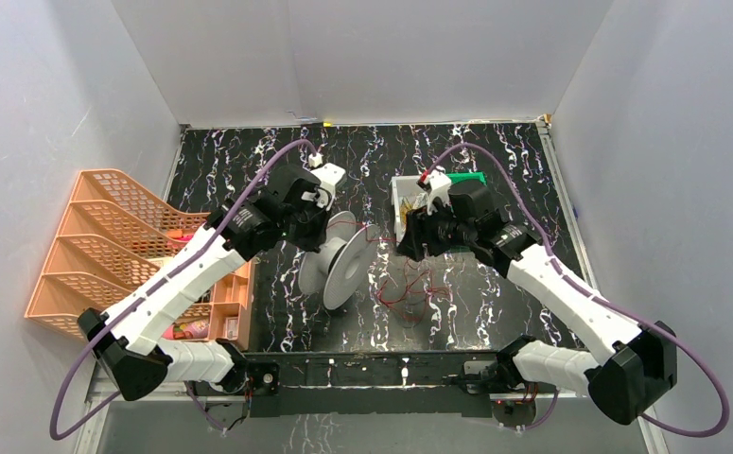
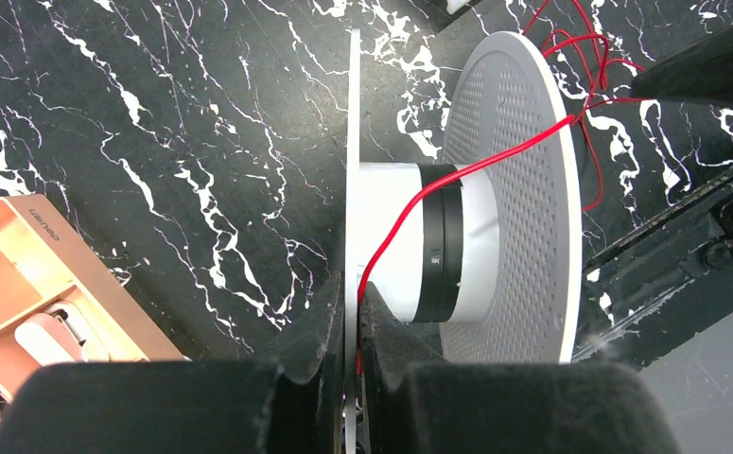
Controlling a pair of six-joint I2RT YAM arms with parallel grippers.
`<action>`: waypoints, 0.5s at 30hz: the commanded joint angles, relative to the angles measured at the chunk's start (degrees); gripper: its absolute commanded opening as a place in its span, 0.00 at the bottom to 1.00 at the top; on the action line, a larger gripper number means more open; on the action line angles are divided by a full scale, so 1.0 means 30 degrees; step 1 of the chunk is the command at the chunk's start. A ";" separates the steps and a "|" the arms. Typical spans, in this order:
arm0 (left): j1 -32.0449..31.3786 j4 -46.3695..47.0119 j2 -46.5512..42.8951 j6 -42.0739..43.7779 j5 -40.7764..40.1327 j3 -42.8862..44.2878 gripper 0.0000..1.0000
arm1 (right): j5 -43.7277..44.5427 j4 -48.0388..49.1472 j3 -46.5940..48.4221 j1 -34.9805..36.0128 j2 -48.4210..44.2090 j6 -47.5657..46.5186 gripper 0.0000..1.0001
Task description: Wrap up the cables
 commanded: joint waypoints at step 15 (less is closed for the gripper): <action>-0.0066 -0.1465 -0.1516 -0.0531 0.1437 0.2370 0.00 | -0.1604 0.4737 -0.2508 0.0011 0.1442 0.0678 0.30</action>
